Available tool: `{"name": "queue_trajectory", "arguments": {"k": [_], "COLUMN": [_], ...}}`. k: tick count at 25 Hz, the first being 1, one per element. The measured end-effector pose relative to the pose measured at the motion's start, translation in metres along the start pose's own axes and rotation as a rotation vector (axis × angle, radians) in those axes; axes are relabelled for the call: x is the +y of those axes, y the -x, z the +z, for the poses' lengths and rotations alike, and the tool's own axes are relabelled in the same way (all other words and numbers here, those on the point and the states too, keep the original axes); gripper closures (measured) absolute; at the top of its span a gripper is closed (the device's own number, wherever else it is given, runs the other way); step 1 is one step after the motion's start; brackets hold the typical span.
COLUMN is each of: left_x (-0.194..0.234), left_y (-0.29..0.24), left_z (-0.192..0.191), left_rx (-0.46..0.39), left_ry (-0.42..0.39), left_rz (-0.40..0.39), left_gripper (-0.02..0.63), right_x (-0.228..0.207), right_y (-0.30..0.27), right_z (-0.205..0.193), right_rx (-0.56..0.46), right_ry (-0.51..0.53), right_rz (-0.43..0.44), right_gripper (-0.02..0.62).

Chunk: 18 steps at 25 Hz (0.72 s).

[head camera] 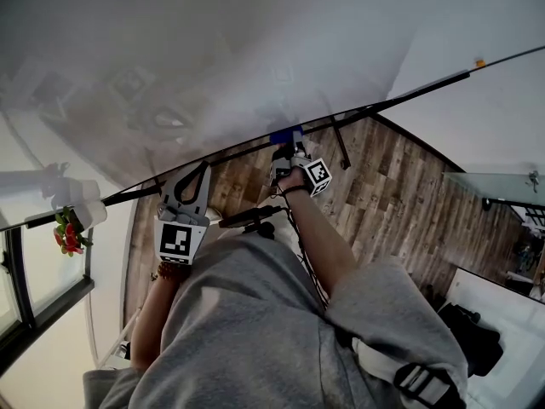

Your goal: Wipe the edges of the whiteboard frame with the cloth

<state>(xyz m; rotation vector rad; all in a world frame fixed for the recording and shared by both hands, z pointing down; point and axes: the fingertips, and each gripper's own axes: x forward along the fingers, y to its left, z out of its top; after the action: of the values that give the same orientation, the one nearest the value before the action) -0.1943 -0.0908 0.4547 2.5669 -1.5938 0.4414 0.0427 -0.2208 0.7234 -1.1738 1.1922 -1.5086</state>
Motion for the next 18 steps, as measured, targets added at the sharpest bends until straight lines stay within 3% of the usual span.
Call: {"name": "queue_trajectory", "arguments": {"k": [7, 18], "left_x": [0.001, 0.028], "left_y": [0.004, 0.025], "left_z": [-0.002, -0.023], "left_rx": [0.020, 0.038], "left_ry": [-0.008, 0.005], "left_rz": [0.005, 0.034], "left_gripper": [0.594, 0.594], "right_x": [0.002, -0.004], "right_y": [0.002, 0.008], "right_z": [-0.009, -0.038], "right_rx": [0.010, 0.103], "right_ry": [-0.029, 0.040], "right_rz": [0.015, 0.023], "right_gripper": [0.511, 0.514]}}
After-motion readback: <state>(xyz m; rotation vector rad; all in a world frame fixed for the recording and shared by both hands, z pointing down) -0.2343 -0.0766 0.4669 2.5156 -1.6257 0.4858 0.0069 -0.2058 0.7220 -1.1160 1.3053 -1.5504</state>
